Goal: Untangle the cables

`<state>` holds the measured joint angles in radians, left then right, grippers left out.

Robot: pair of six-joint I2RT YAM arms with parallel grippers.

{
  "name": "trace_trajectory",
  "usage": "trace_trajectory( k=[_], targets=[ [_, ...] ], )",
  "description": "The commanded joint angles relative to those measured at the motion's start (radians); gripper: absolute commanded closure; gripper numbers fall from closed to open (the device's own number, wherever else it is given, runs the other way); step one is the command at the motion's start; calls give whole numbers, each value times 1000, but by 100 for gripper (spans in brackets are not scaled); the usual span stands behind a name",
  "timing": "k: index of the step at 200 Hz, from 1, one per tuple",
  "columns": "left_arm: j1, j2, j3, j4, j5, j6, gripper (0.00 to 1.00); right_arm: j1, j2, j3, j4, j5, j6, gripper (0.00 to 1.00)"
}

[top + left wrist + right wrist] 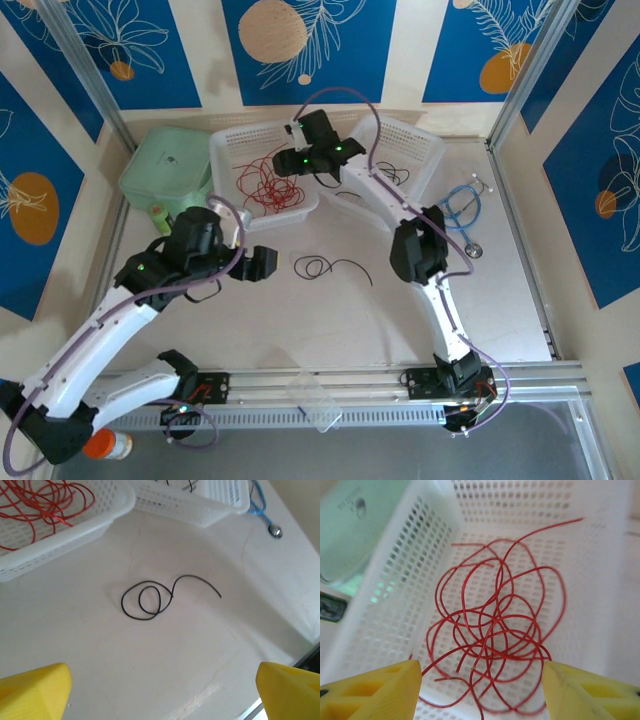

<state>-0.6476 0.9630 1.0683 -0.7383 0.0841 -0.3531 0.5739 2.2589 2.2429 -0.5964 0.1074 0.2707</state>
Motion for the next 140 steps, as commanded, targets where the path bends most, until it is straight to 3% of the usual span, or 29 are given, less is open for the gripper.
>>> trace_trajectory(
  k=[1,57,95,140],
  targets=[
    [-66,76,65,-84,-125,22,7,-16,-251,-146,14,85,44,36],
    [-160,428,196,-142,-110,10,12,-37,-836,-740,22,161,170,40],
    [-195,653,271,-16,-18,66,15,-29,-1173,-1050,-31,184,267,41],
    [-193,876,395,-61,-159,268,17,-37,-1369,-1293,-23,194,328,43]
  ],
)
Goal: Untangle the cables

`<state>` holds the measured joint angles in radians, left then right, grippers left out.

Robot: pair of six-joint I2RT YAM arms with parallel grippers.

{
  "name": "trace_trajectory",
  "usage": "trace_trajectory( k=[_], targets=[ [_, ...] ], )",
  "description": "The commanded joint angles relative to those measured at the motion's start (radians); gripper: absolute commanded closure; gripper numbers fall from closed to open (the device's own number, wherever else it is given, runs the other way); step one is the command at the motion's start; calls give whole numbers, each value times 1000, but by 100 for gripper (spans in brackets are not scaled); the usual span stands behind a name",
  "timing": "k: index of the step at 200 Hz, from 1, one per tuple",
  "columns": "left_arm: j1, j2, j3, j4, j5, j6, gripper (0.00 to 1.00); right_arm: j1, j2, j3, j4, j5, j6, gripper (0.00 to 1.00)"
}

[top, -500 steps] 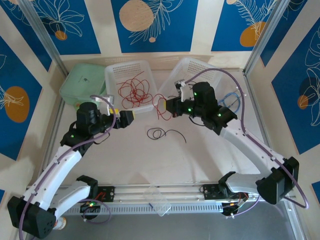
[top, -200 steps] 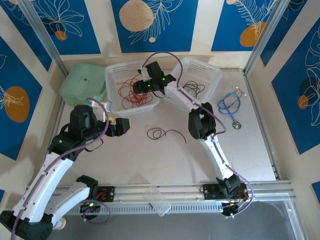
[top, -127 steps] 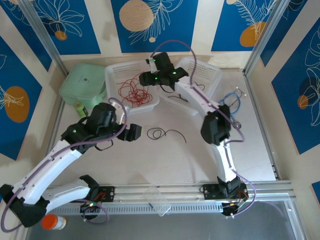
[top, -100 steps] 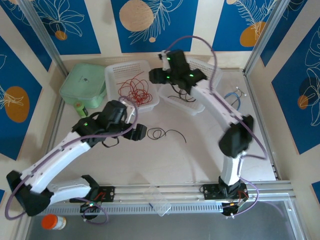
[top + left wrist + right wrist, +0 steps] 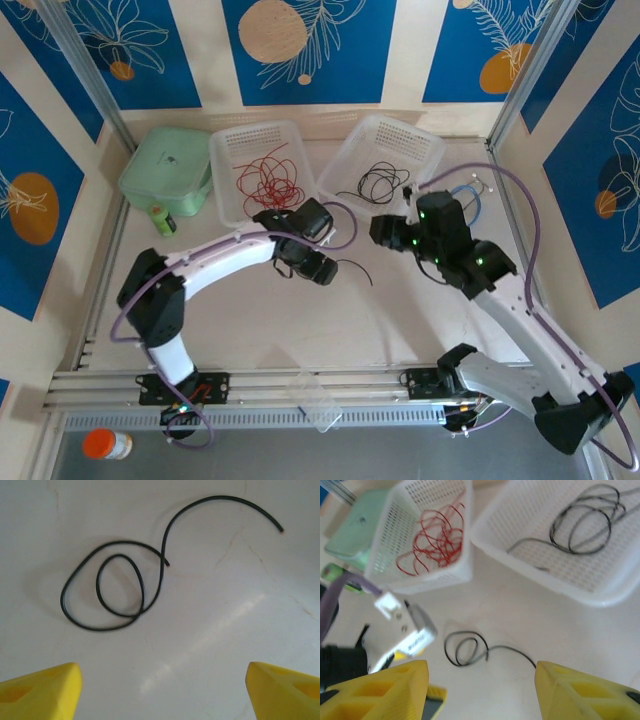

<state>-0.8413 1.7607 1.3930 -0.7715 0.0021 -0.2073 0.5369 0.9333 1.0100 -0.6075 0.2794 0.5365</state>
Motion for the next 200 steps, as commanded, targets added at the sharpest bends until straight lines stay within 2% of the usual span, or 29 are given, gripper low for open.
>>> trace_trajectory(
  k=[1,29,46,76,126,200],
  targets=[
    [1,81,71,-29,-78,124,17,0,-45,-63,-13,22,63,43],
    [2,158,85,10,-35,136,25,0,-60,-110,-8,10,98,46],
    [1,193,92,27,-13,131,33,0,-52,-117,1,4,103,48],
    [0,234,93,50,-20,140,47,0,-32,-111,2,2,104,51],
    [1,277,85,73,-32,174,60,0,-23,-128,12,-3,123,53],
    [-2,219,64,120,-44,166,85,-5,-18,-117,14,-7,125,56]
  ],
)
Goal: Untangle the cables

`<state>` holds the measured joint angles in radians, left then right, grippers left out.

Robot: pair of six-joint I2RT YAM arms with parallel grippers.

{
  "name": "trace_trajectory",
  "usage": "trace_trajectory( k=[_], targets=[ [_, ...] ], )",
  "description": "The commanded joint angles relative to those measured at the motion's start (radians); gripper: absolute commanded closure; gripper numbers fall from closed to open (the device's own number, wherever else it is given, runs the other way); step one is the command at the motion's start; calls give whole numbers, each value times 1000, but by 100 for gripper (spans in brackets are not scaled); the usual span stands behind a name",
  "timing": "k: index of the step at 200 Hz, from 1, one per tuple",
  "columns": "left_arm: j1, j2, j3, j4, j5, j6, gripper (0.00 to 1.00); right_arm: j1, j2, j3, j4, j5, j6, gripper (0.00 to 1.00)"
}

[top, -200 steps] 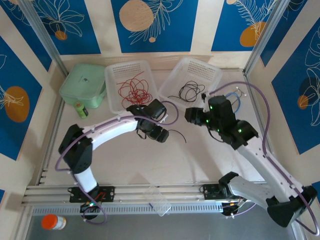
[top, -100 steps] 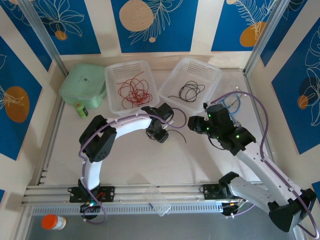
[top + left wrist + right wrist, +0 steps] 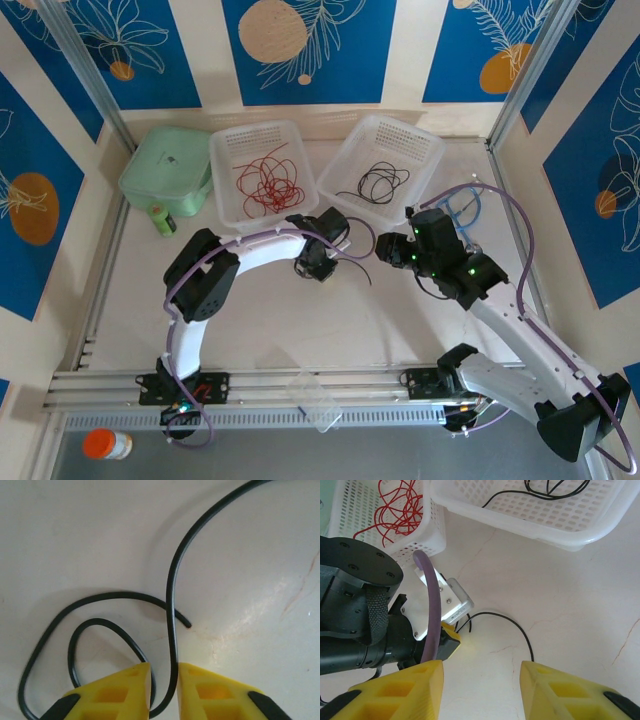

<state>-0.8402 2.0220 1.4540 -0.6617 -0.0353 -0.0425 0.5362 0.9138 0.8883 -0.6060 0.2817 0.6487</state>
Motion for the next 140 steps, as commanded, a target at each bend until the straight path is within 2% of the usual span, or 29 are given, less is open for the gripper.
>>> trace_trajectory(
  k=[1,30,85,140],
  targets=[
    [-3,-45,3,10,-6,1,85,-4,2,5,12,-10,12,56],
    [-6,-102,5,4,-12,-4,100,-5,-15,5,8,-10,17,57],
    [-35,-236,87,-87,-15,-39,100,-23,-104,12,-42,4,24,58],
    [-53,-302,361,-277,-26,-77,100,-91,-210,-9,-139,-13,58,63]
  ],
)
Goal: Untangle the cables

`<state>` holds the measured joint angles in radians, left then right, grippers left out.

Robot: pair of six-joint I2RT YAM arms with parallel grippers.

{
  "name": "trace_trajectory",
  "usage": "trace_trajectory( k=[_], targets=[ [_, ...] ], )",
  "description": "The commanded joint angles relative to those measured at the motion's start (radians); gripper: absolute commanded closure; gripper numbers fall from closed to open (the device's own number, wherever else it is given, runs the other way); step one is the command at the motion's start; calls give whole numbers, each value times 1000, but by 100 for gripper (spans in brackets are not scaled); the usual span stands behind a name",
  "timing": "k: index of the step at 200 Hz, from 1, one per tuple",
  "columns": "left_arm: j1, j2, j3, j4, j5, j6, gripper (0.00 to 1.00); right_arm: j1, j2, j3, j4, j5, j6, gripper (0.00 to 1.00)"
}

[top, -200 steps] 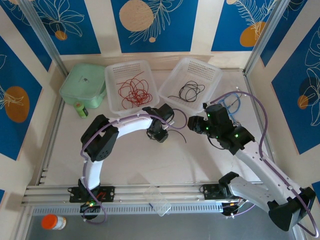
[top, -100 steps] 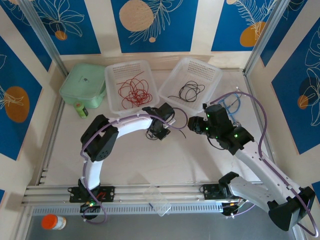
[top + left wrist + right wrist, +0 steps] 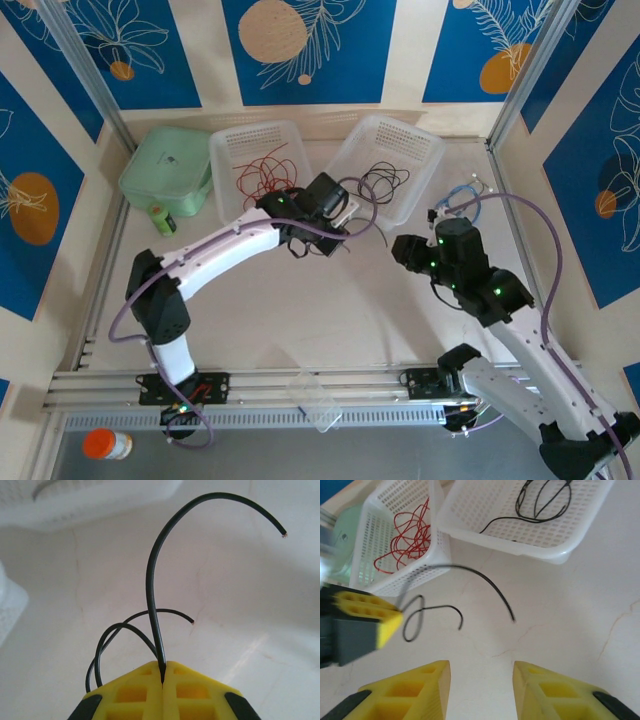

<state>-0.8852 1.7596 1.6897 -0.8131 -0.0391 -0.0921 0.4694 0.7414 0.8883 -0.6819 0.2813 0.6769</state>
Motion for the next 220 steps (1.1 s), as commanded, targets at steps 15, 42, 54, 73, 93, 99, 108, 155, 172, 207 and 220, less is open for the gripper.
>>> trace_trajectory(
  k=[15,42,54,73,93,99,108,155,172,207,220],
  targets=[
    [-7,-16,236,-178,-26,-25,100,-41,-61,-26,-80,-28,45,63],
    [-6,75,472,-257,-69,-2,99,-54,-100,-63,-95,-56,71,64],
    [-4,146,596,-295,-101,10,99,-55,-114,-75,-102,-69,83,64],
    [14,287,819,-351,-120,21,97,-55,-136,-90,-115,-86,103,65],
    [53,434,1018,-358,-87,17,96,-54,-162,-109,-126,-110,124,66],
    [67,458,1028,-328,-77,14,96,-53,-167,-115,-128,-118,130,66],
    [87,481,1013,-264,-62,9,96,-51,-178,-124,-131,-129,140,67],
    [119,520,759,208,-66,67,100,-31,-217,-153,-172,-133,176,68],
    [121,559,731,316,-59,69,100,-28,-224,-158,-184,-125,180,68],
    [121,660,726,450,-72,62,100,-25,-224,-169,-180,-129,189,68],
    [123,701,740,460,-78,55,99,-25,-223,-174,-178,-132,191,69]
  ],
)
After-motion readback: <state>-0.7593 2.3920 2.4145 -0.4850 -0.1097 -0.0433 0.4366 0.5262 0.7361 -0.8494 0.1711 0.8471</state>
